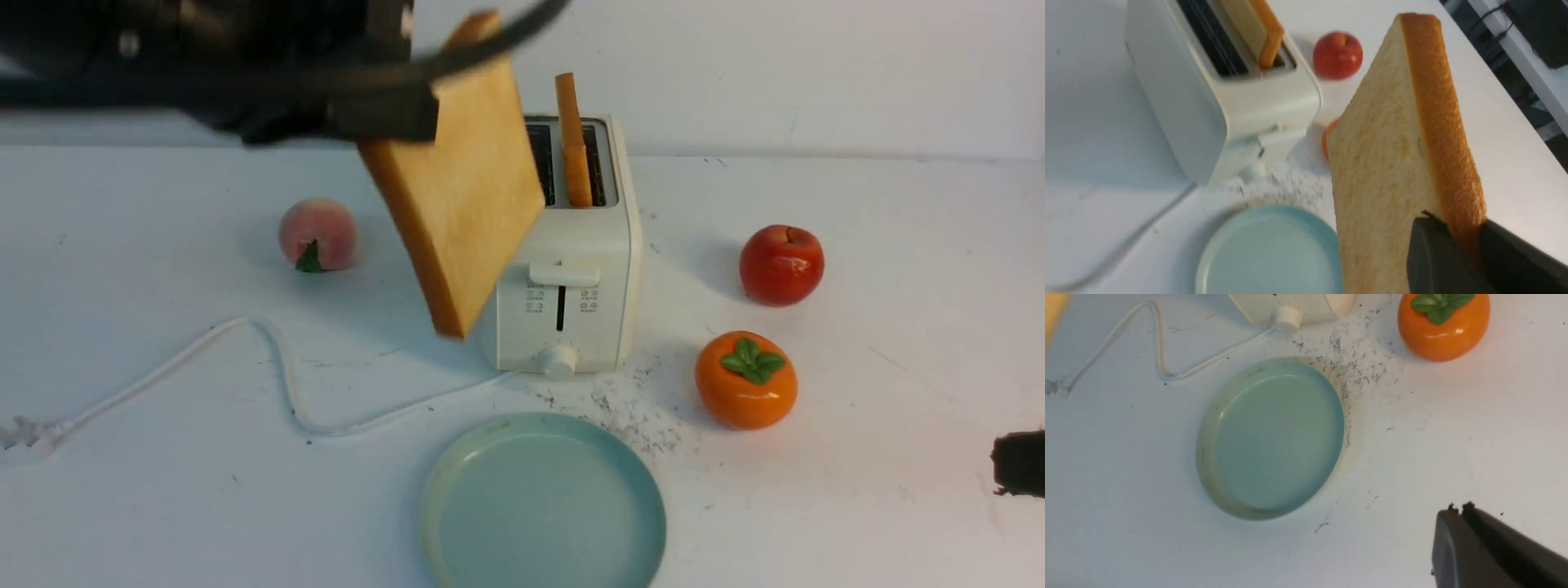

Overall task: Take toasted bread from bread machine on white table place on plate.
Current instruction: 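Place the slice of bread on the plate with the left gripper, then grasp the toast slice in the toaster and pull it up out of the slot with the right gripper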

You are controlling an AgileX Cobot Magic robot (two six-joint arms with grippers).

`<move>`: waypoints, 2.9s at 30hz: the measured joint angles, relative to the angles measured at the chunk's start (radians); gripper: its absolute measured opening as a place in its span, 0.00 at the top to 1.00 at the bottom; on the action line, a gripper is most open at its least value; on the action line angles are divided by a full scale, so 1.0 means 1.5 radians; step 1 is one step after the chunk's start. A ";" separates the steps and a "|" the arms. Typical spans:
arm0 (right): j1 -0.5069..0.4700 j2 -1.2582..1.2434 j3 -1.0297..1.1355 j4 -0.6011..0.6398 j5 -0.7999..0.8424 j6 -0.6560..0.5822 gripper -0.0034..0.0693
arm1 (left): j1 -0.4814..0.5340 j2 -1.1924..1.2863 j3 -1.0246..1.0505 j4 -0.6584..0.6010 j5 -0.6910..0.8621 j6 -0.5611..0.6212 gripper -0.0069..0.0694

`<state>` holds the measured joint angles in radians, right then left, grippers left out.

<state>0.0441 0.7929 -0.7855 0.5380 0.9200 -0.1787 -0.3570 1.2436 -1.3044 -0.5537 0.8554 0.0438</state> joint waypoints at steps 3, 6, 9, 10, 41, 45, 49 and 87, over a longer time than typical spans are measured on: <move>0.000 0.000 0.000 0.000 0.002 -0.007 0.93 | 0.000 -0.024 0.156 -0.063 -0.073 0.005 0.80; 0.000 0.000 0.000 0.000 0.011 -0.016 0.92 | 0.000 -0.013 0.275 -0.164 -0.160 0.050 0.80; 0.000 0.000 0.000 0.000 0.018 -0.019 0.92 | 0.000 0.012 0.339 -0.322 -0.211 0.165 0.80; 0.000 0.000 0.000 0.000 0.019 -0.019 0.92 | 0.000 0.017 0.342 -0.346 -0.212 0.186 0.80; 0.000 0.000 0.000 0.007 0.019 -0.022 0.89 | 0.000 0.276 0.363 -0.688 -0.236 0.575 0.65; 0.000 0.000 0.000 0.008 0.022 -0.022 0.89 | 0.000 0.274 0.363 -0.638 -0.236 0.575 0.45; 0.000 0.000 0.000 0.010 0.031 -0.022 0.89 | 0.000 0.256 0.363 -0.568 -0.236 0.575 0.29; 0.210 0.511 -0.453 -0.086 -0.143 0.024 0.76 | 0.000 -0.329 0.365 0.297 -0.192 -0.243 0.93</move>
<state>0.3595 1.5589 -1.4645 0.4088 0.7059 -0.1431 -0.3570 0.7500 -0.7570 -0.1086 0.5675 -0.3203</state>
